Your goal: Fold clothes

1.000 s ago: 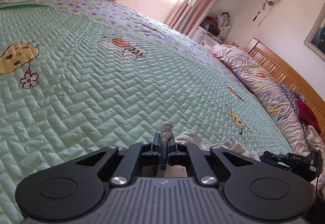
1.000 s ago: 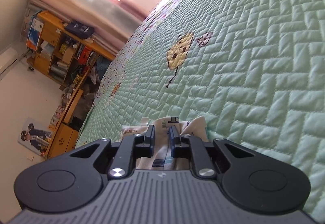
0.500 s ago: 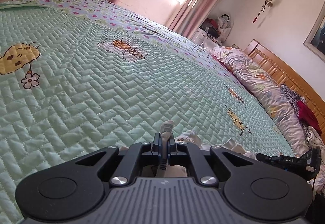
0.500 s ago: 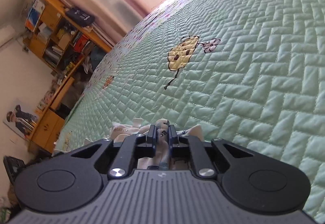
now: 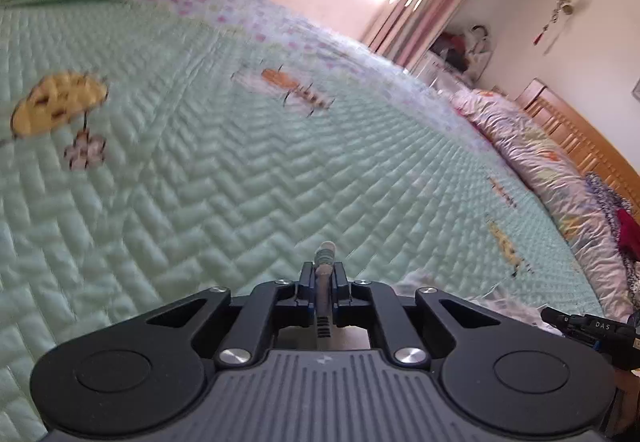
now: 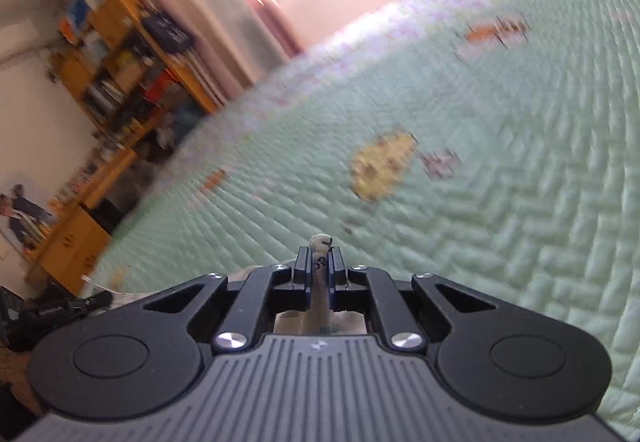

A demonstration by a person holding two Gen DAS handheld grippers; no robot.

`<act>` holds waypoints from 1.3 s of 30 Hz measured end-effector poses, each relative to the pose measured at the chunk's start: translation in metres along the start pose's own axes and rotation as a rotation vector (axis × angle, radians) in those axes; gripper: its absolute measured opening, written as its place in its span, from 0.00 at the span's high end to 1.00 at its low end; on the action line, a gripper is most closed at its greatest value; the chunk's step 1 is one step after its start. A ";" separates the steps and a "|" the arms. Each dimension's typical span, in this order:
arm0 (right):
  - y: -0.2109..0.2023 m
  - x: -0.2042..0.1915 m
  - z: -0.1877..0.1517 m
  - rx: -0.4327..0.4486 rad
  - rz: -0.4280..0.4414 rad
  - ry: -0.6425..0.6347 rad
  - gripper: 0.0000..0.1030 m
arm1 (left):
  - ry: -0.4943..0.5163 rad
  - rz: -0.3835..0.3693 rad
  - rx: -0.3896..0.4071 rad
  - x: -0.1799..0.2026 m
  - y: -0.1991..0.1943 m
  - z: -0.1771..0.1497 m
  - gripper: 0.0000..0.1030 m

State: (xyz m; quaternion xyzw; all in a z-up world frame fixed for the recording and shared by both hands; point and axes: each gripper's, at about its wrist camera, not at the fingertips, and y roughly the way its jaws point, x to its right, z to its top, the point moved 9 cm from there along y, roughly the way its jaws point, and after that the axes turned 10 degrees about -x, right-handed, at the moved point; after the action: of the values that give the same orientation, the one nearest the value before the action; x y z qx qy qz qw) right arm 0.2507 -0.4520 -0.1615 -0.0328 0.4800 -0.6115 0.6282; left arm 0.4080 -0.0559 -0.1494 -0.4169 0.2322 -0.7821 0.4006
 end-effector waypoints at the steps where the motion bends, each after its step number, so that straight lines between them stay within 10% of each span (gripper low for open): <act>1: 0.005 0.008 -0.006 0.007 0.007 0.023 0.90 | -0.003 -0.008 0.016 -0.004 0.002 -0.004 0.88; 5: -0.006 0.020 -0.010 0.092 0.086 0.092 0.83 | -0.002 -0.027 0.048 -0.008 -0.004 -0.002 0.77; 9: -0.035 0.026 -0.008 0.181 0.081 0.111 0.76 | 0.082 0.075 0.142 -0.006 -0.037 0.008 0.26; 15: -0.081 -0.036 -0.039 0.197 0.294 0.067 0.65 | 0.096 0.034 0.271 0.014 -0.104 -0.003 0.25; 17: -0.075 -0.059 -0.058 0.143 0.372 0.089 0.50 | 0.085 -0.057 0.266 0.040 -0.104 -0.026 0.25; 20: -0.048 -0.073 -0.087 0.061 0.386 0.102 0.47 | 0.177 0.005 0.226 0.065 -0.080 -0.065 0.25; 24: -0.061 -0.016 -0.093 0.150 0.213 0.211 0.98 | 0.080 0.022 0.183 0.037 -0.054 -0.091 0.33; 27: -0.094 0.007 -0.087 0.274 0.105 0.244 0.73 | 0.051 0.007 0.231 0.034 -0.060 -0.088 0.23; 33: -0.049 -0.081 -0.070 0.210 0.263 0.044 0.36 | 0.017 -0.026 0.262 0.027 -0.064 -0.088 0.24; 35: -0.024 -0.069 -0.060 0.183 0.205 0.096 0.38 | -0.008 -0.026 0.254 0.022 -0.062 -0.085 0.24; 37: -0.016 -0.030 -0.055 0.181 0.176 0.273 0.83 | -0.015 -0.028 0.247 0.019 -0.059 -0.085 0.24; 39: -0.037 0.008 -0.055 0.246 0.133 0.411 0.94 | -0.020 -0.035 0.245 0.017 -0.057 -0.085 0.24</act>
State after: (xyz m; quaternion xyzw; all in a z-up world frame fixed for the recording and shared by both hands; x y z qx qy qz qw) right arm 0.1867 -0.4376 -0.1724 0.2006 0.5206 -0.6166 0.5554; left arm 0.3067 -0.0346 -0.1477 -0.3765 0.1234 -0.8074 0.4371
